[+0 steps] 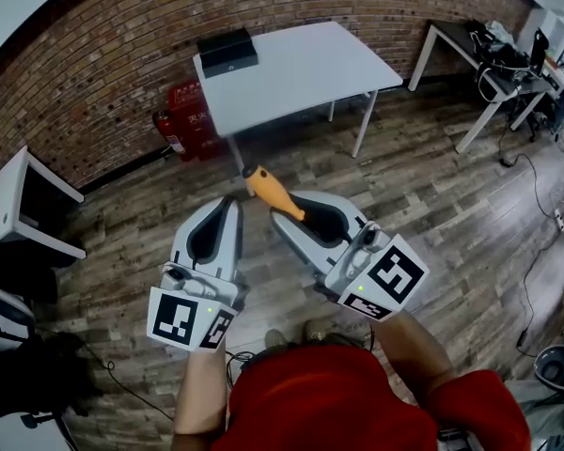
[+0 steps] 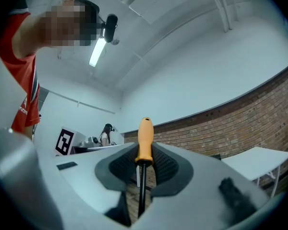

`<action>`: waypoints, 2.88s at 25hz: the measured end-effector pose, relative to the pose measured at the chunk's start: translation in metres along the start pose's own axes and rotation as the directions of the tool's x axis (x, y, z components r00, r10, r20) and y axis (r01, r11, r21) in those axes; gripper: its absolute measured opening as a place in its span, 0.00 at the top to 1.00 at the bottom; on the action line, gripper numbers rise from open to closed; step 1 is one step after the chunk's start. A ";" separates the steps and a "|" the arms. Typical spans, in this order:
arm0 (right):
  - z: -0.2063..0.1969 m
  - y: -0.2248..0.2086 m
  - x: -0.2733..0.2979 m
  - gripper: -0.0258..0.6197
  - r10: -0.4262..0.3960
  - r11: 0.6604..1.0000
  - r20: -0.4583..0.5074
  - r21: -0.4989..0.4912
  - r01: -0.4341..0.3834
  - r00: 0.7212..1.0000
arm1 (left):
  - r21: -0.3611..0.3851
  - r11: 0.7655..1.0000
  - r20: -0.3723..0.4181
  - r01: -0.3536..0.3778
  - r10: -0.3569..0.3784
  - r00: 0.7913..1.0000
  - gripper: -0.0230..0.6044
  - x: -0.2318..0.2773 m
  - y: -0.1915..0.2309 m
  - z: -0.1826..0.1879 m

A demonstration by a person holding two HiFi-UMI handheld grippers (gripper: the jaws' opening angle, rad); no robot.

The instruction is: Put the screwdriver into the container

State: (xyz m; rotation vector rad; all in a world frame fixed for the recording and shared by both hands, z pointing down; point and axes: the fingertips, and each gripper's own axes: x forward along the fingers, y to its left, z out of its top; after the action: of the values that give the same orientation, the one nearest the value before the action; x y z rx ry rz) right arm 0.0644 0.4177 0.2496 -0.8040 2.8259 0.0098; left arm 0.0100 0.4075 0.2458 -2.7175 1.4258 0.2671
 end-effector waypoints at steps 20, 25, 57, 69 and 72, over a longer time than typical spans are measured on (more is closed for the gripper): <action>0.002 -0.060 -0.024 0.82 0.077 0.997 -0.011 0.004 -0.077 0.997 | 0.046 0.998 -0.019 -0.051 0.052 0.998 0.94 0.056 -0.025 -0.013; 0.000 -0.071 -0.024 0.82 0.088 0.996 -0.015 0.017 -0.087 0.996 | 0.043 0.997 -0.028 -0.065 0.066 0.997 0.94 0.064 -0.023 -0.016; -0.037 -0.212 0.190 0.82 0.010 1.000 -0.070 -0.027 -0.012 0.998 | 0.046 0.999 -0.013 -0.014 0.015 1.000 0.94 0.192 0.214 -0.036; -0.053 -0.246 0.272 0.82 -0.039 0.998 -0.095 -0.049 0.034 0.995 | 0.023 0.999 -0.017 0.040 -0.040 0.999 0.94 0.226 0.302 -0.048; -0.055 -0.255 0.282 0.82 -0.051 0.998 -0.109 -0.053 0.045 0.993 | 0.010 0.999 -0.025 0.050 -0.050 0.998 0.94 0.232 0.312 -0.053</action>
State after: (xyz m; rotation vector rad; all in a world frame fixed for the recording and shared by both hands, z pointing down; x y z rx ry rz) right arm -0.0475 0.0505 0.2611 -0.9101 2.9195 0.0305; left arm -0.1104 0.0348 0.2641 -2.7527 1.3588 0.2234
